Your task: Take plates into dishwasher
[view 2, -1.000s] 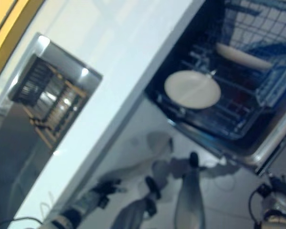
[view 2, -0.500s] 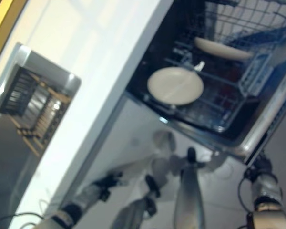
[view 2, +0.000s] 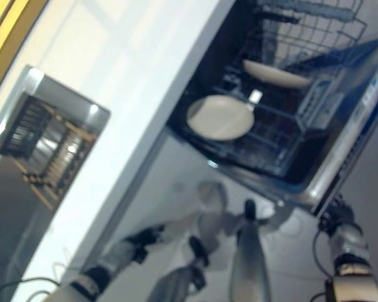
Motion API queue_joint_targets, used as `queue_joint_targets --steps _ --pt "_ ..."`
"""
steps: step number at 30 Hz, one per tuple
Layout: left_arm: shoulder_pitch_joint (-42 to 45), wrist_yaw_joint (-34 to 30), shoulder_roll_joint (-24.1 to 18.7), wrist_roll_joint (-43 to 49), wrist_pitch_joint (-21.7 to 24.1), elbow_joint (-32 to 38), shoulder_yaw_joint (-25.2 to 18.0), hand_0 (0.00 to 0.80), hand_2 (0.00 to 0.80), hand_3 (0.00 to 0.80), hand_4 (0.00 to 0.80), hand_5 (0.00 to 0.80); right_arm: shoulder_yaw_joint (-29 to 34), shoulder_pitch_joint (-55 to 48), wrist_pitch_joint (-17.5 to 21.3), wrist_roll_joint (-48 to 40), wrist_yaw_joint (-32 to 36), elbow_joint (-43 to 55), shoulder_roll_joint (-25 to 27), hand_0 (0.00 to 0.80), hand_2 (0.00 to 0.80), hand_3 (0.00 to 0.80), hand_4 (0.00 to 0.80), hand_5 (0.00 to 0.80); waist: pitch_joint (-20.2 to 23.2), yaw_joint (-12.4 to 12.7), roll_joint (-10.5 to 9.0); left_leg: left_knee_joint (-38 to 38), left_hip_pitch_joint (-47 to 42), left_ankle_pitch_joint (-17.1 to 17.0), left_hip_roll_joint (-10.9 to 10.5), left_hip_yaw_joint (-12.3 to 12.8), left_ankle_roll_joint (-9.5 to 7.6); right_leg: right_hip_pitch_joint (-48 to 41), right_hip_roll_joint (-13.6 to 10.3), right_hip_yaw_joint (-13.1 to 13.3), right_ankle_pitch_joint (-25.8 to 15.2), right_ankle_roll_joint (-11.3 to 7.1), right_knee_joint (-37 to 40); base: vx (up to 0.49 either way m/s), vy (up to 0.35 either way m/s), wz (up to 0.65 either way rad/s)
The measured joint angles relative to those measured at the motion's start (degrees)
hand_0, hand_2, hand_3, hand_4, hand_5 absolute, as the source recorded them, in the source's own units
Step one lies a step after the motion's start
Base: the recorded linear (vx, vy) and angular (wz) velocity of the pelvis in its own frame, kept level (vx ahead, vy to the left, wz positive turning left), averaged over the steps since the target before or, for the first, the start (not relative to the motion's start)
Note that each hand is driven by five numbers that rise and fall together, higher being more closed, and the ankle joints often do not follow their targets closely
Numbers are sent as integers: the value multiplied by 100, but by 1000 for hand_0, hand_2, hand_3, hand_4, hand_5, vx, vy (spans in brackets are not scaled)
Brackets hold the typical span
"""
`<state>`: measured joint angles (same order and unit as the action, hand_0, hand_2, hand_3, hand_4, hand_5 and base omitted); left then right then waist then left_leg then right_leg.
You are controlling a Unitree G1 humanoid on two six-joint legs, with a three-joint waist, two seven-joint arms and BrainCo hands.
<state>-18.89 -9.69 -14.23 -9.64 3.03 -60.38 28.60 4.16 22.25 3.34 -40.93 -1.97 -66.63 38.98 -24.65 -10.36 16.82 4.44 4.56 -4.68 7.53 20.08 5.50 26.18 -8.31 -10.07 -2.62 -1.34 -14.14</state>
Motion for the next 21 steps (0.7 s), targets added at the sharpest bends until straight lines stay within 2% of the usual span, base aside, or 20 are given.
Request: queue_joint_targets --steps 9,13,18,21 --pt "23 -6 40 1 9 14 170 0 0 0 0 0 263 -75 -140 -270 -236 -235 -3 0 0 0 0 0 0 5 0 -1 1 -4 6 -28 -3 -34 -4 6 -9 -9 -4 15 -15 8" --pt "61 -21 70 18 6 21 171 0 0 0 0 0 415 -203 -131 -466 -176 -235 -6 0 0 0 0 0 0 12 0 6 9 -7 -3 -65 -2 -37 -5 15 -54 56 7 3 -20 9" --pt "113 -32 74 116 2 81 171 0 0 0 0 0 418 -271 -136 -900 -10 -204 -19 0 0 0 0 0 0 12 -1 34 8 -6 -13 -64 -2 -37 -2 16 -55 56 39 0 0 0" --pt "115 -36 78 118 7 82 174 0 0 0 0 0 571 -260 -215 -1535 -5 -208 -27 0 0 0 0 0 -1 9 -1 37 9 -5 -24 -53 -1 -37 -4 26 -57 52 57 0 0 0"
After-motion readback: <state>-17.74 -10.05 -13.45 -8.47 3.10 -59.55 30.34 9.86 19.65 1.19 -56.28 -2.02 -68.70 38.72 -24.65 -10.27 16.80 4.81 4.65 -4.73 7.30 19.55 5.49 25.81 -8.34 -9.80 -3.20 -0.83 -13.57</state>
